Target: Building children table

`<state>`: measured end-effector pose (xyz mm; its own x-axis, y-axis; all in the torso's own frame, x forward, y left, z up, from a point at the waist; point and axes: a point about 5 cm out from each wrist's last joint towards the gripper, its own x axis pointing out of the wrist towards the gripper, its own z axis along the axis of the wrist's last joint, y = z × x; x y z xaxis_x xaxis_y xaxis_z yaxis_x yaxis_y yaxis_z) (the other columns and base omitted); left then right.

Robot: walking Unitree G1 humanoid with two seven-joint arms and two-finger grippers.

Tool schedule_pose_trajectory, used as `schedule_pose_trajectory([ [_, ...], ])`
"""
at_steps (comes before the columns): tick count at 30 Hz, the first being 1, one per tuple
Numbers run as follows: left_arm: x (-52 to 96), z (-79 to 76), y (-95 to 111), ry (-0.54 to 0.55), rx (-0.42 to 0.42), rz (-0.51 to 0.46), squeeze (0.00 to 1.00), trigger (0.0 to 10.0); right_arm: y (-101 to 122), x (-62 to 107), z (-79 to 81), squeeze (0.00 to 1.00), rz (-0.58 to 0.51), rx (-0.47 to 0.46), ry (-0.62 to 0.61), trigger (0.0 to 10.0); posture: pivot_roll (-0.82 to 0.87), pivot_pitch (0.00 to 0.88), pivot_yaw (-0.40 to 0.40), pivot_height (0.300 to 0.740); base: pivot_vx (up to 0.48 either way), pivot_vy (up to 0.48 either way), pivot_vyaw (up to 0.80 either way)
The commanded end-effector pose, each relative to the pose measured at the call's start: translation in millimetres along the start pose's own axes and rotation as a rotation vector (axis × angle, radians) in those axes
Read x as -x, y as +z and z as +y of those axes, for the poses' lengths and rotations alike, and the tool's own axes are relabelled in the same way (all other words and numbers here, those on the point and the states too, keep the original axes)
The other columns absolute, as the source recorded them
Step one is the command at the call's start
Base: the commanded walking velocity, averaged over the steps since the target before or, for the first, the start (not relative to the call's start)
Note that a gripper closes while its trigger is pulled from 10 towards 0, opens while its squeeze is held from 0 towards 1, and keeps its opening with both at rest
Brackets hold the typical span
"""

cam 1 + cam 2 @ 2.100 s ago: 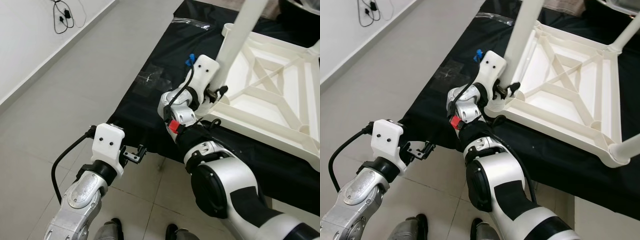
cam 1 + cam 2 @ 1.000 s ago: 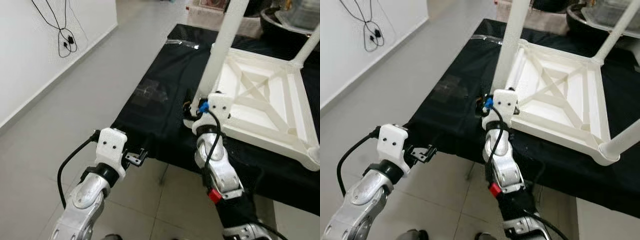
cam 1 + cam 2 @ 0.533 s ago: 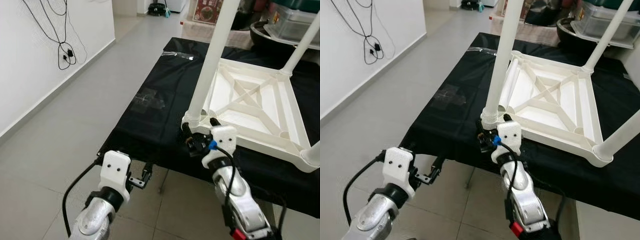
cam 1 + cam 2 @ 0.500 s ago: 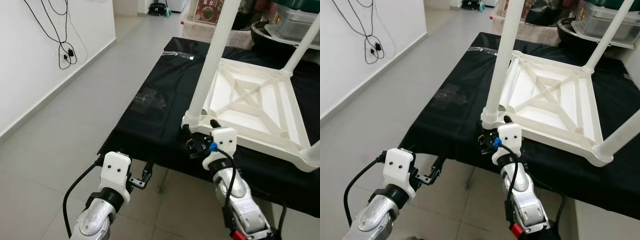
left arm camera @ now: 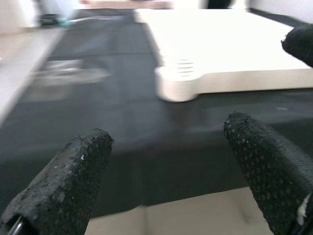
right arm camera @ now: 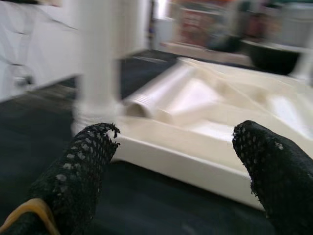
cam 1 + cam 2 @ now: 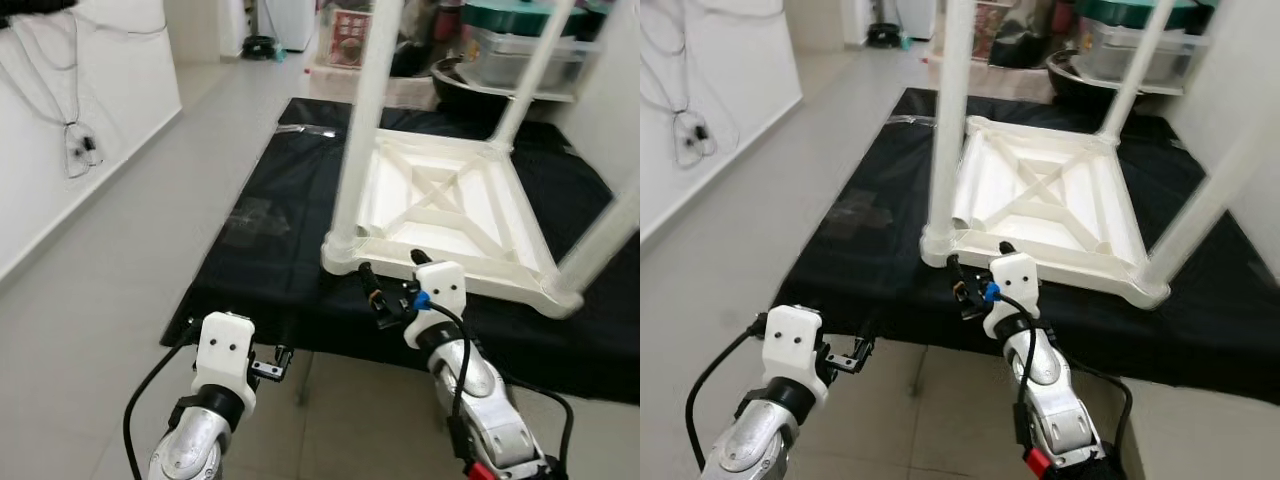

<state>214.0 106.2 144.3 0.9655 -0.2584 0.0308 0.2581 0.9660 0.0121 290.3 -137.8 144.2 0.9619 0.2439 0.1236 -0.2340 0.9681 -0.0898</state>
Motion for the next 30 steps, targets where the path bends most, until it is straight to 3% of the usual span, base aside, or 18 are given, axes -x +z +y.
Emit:
schedule_pose_trajectory([
  [1,-0.1,-1.1,-2,0.001,-0.012,0.003,0.0,10.0,-6,2.2,2.4,0.0,0.027,-0.003,0.015,10.0,0.09,0.069,-0.067,0.74,0.0,0.0,0.0],
  [9,-1.3,10.2,6,0.055,-0.039,-0.031,0.0,10.0,-4,-8.1,2.5,0.0,0.027,-0.052,0.124,10.0,0.09,0.052,-0.069,0.74,0.0,0.0,0.0],
  [16,-6.8,26.6,18,0.118,-0.073,-0.085,0.0,10.0,9,-38.7,-19.1,0.0,0.041,-0.13,0.259,10.0,0.1,0.039,-0.078,0.74,0.0,0.0,0.0],
  [19,-6.5,22.0,18,0.099,-0.069,-0.088,0.0,10.0,26,-56.1,-35.5,0.0,-0.002,-0.131,0.292,10.0,0.1,0.038,-0.076,0.74,0.0,0.0,0.0],
  [21,-6.3,21.0,18,0.097,-0.067,-0.088,0.0,10.0,29,-58.7,-37.8,0.0,-0.011,-0.13,0.298,10.0,0.1,0.038,-0.076,0.74,0.0,0.0,0.0],
  [22,-6.1,17.9,18,0.084,-0.067,-0.088,0.0,10.0,34,-62.6,-41.9,0.67,-0.026,-0.136,0.308,10.0,0.11,0.035,-0.081,0.74,0.0,0.0,0.0],
  [23,-5.6,14.5,17,0.071,-0.061,-0.085,0.0,10.0,40,-66.2,-44.9,1.0,-0.043,-0.153,0.339,10.0,0.11,0.035,-0.083,0.74,0.0,0.0,0.0],
  [27,-4.8,7.9,15,0.042,-0.054,-0.077,0.0,10.0,49,-72.4,-47.0,1.0,-0.066,-0.188,0.429,10.0,0.11,0.034,-0.082,0.74,0.0,0.0,0.0],
  [28,-4.7,3.5,12,0.018,-0.044,-0.066,0.0,10.0,52,-76.4,-42.7,1.0,-0.064,-0.211,0.502,10.0,0.11,0.034,-0.081,0.74,0.0,0.0,0.0],
  [30,-4.6,1.7,11,0.01,-0.034,-0.061,0.0,10.0,54,-78.3,-41.2,1.0,-0.07,-0.207,0.514,10.0,0.11,0.032,-0.08,0.74,0.0,0.0,0.0],
])
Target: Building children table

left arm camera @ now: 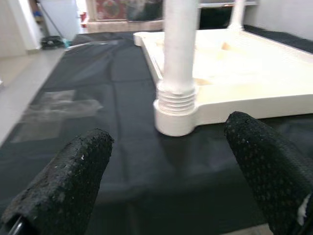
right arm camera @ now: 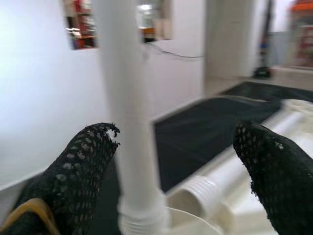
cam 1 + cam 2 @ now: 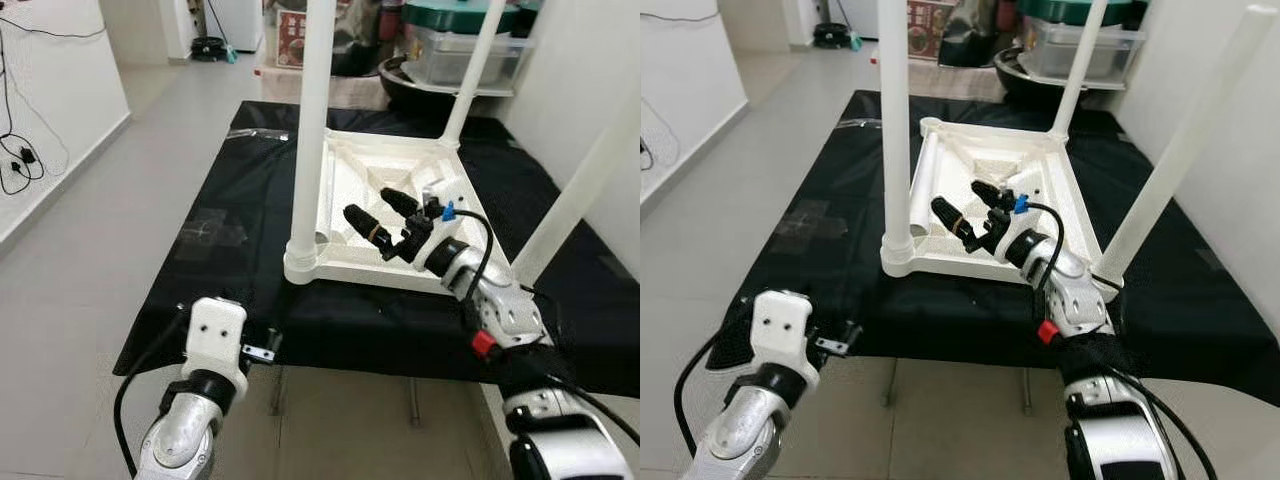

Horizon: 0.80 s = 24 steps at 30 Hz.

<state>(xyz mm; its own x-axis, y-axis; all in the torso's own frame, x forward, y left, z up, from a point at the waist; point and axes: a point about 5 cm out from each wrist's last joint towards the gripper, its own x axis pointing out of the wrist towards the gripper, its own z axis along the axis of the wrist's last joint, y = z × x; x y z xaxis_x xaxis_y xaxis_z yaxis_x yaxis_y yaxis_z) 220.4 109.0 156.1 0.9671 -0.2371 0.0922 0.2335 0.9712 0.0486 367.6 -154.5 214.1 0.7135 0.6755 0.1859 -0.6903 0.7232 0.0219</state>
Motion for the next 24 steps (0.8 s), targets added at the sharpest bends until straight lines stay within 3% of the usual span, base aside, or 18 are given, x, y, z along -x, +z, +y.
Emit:
schedule_pose_trajectory([
  [1,1.9,-8.0,-3,-0.039,0.02,0.009,0.0,10.0,0,-6.6,2.8,0.0,-0.004,0.001,0.051,10.0,0.11,0.036,-0.075,0.74,0.0,0.0,0.0],
  [8,1.5,-16.1,-3,-0.077,0.021,0.01,0.0,10.0,11,-27.4,14.1,0.0,-0.045,0.002,0.156,10.0,0.12,0.041,-0.08,0.74,0.0,0.0,0.0],
  [14,0.8,-17.9,1,-0.078,0.031,-0.004,0.0,10.0,14,-45.6,22.1,0.0,-0.077,-0.009,0.169,10.0,0.12,0.055,-0.091,0.74,0.0,0.0,0.0],
  [24,2.4,-19.6,2,-0.079,0.036,-0.007,0.0,10.0,15,-58.8,26.1,0.0,-0.094,-0.006,0.132,10.0,0.12,0.067,-0.094,0.74,0.0,0.0,0.0],
])
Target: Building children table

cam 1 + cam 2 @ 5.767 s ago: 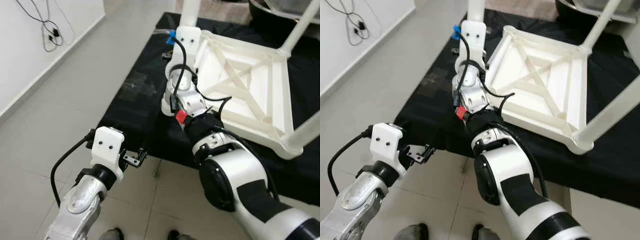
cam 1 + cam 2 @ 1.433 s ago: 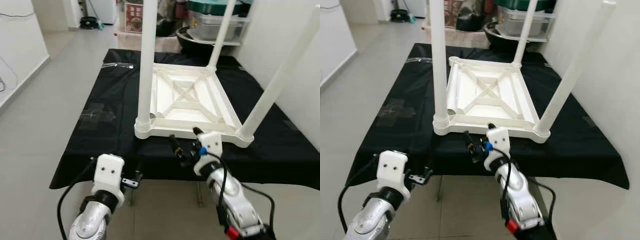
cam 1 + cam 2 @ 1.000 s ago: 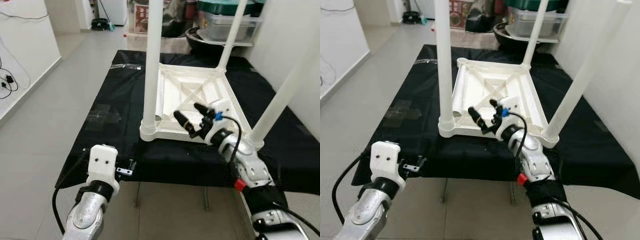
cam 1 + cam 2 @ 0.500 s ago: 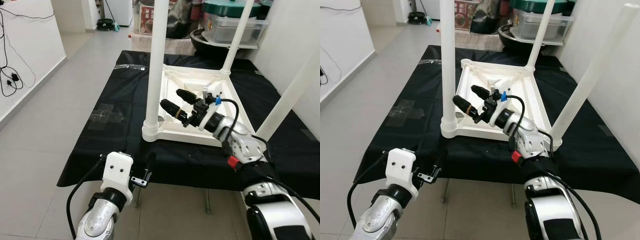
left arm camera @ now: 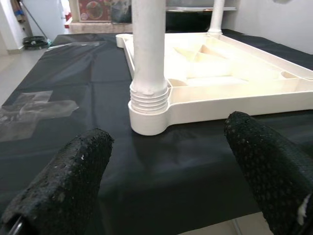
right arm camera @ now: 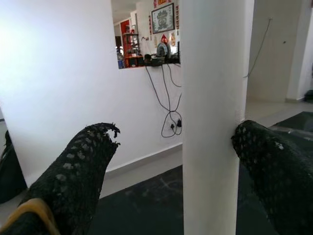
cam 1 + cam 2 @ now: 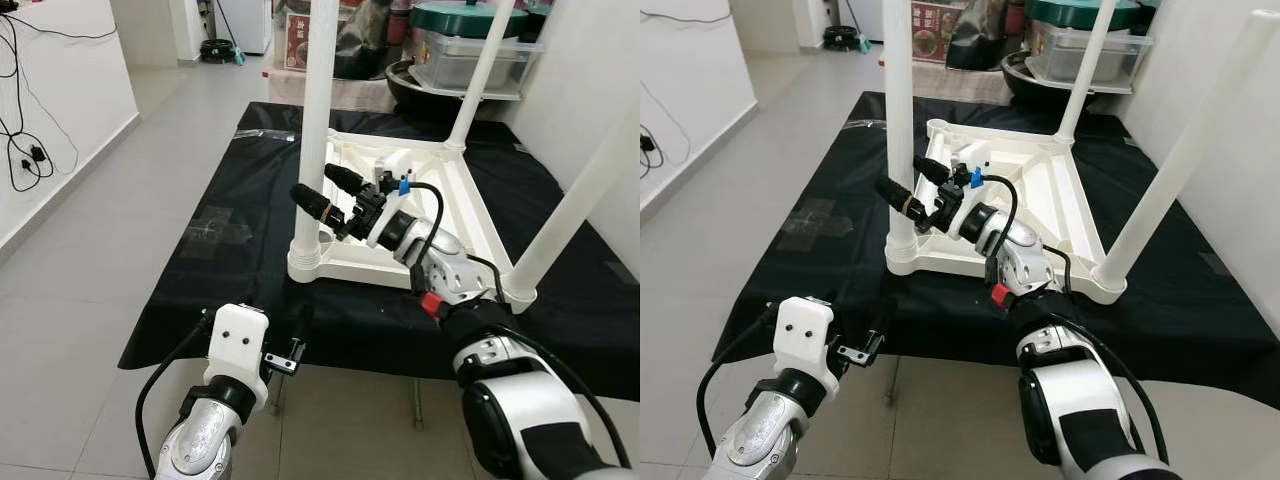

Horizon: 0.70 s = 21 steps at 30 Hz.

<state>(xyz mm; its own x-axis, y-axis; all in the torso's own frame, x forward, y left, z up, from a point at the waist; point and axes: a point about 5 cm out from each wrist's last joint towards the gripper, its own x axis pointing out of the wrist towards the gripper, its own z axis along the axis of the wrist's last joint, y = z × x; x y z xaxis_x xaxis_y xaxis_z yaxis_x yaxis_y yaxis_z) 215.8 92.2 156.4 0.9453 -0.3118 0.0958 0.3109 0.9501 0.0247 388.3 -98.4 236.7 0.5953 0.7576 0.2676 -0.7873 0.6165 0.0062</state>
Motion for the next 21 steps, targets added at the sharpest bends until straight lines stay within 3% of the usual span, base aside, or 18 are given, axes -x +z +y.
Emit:
schedule_pose_trajectory([
  [1,2.1,-2.6,1,-0.001,0.005,0.0,0.0,10.0,3,-5.2,-0.8,0.0,-0.012,0.018,-0.026,10.0,0.13,0.07,-0.095,0.74,0.0,0.0,0.0],
  [15,2.1,-8.5,7,-0.012,0.017,-0.019,0.0,10.0,8,-28.5,5.6,0.0,-0.026,0.014,-0.061,10.0,0.12,0.096,-0.103,0.74,0.0,0.0,0.0],
  [21,-2.7,-16.3,26,-0.045,-0.035,-0.107,0.0,10.0,1,-37.6,11.1,0.0,0.026,-0.002,-0.058,10.0,0.12,0.098,-0.112,0.74,0.0,0.0,0.0],
])
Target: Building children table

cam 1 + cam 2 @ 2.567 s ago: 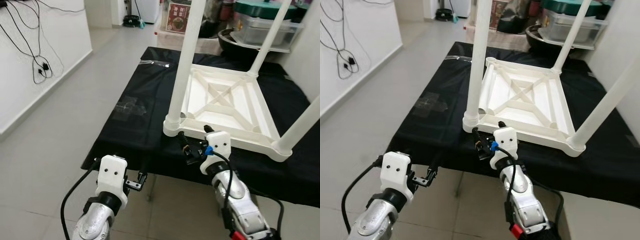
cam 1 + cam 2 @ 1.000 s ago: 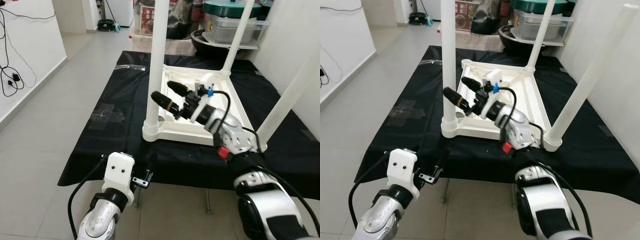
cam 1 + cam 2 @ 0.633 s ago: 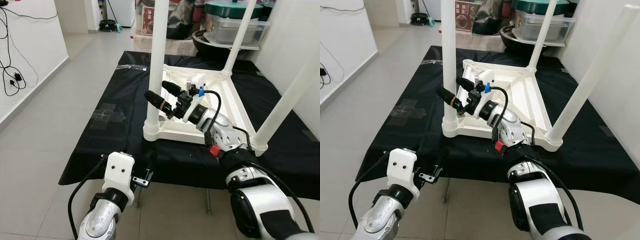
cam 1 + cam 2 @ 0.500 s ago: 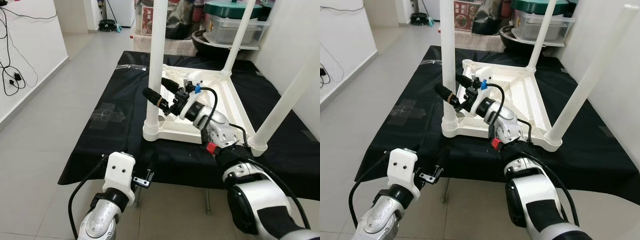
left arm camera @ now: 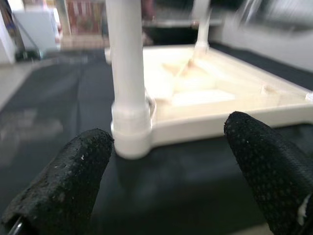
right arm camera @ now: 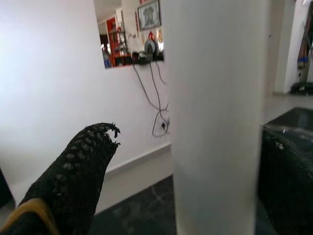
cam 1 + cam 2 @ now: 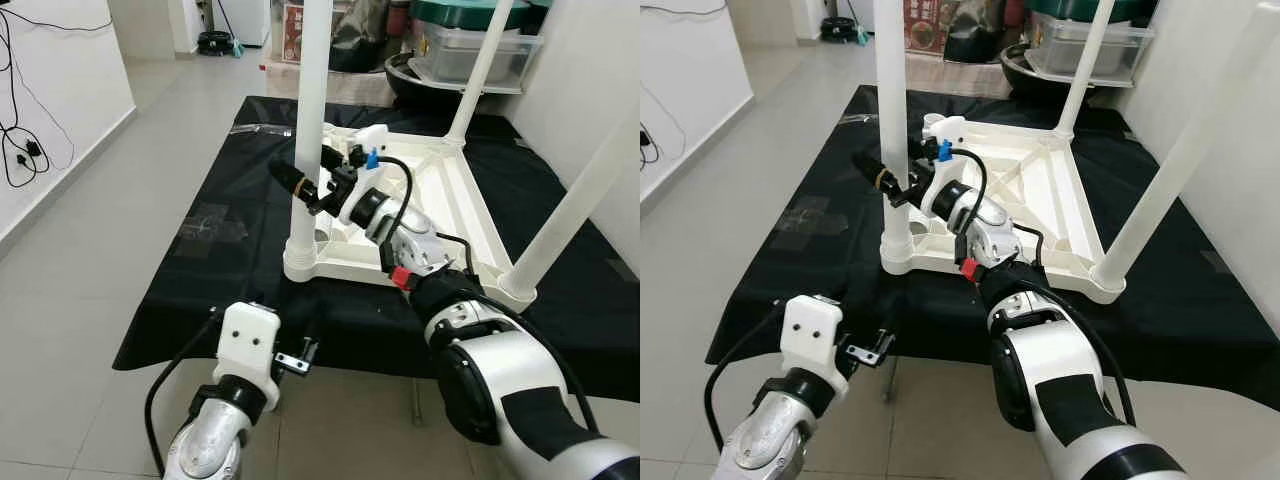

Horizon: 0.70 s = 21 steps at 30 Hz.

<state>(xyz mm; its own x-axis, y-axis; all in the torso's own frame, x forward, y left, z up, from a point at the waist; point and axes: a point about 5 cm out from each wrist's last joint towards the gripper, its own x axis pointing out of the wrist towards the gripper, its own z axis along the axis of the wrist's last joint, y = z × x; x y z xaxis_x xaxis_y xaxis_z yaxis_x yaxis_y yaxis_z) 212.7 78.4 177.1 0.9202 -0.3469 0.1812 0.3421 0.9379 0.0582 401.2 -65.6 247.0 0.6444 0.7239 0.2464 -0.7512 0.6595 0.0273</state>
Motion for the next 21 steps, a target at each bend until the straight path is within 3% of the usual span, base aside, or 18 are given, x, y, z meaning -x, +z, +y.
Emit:
schedule_pose_trajectory([
  [1,-0.6,-3.0,8,-0.008,-0.006,-0.027,0.0,10.0,-2,-2.9,2.1,0.0,0.02,0.002,0.003,10.0,0.12,0.098,-0.114,0.74,0.0,0.0,0.0],
  [7,2.6,-0.2,6,0.01,-0.015,-0.019,0.0,10.0,-15,-4.5,9.2,0.0,0.079,-0.018,0.042,10.0,0.12,0.094,-0.12,0.74,0.0,0.0,0.0],
  [8,3.1,0.2,6,0.012,-0.018,-0.017,0.0,10.0,-16,-4.8,10.7,0.0,0.085,-0.016,0.05,9.2,0.12,0.094,-0.12,0.74,0.0,0.0,0.0],
  [9,3.1,0.2,6,0.012,-0.018,-0.017,0.0,10.0,-16,-4.8,10.7,0.0,0.085,-0.016,0.05,9.2,0.12,0.094,-0.12,0.74,0.0,0.0,0.0],
  [10,3.6,0.9,7,0.015,-0.017,-0.018,0.0,10.0,-17,-5.2,12.0,0.0,0.092,-0.015,0.057,6.5,0.12,0.092,-0.12,0.74,0.0,0.0,0.0],
  [11,4.1,2.0,8,0.02,-0.025,-0.022,0.0,10.0,-19,-5.6,13.3,0.0,0.098,-0.012,0.06,0.0,0.12,0.091,-0.117,0.74,0.0,0.0,0.0],
  [21,3.5,6.9,17,0.051,-0.039,-0.048,0.0,10.0,-28,-5.0,15.9,0.0,0.144,0.018,0.049,0.0,0.13,0.084,-0.119,0.74,0.0,0.0,0.0],
])
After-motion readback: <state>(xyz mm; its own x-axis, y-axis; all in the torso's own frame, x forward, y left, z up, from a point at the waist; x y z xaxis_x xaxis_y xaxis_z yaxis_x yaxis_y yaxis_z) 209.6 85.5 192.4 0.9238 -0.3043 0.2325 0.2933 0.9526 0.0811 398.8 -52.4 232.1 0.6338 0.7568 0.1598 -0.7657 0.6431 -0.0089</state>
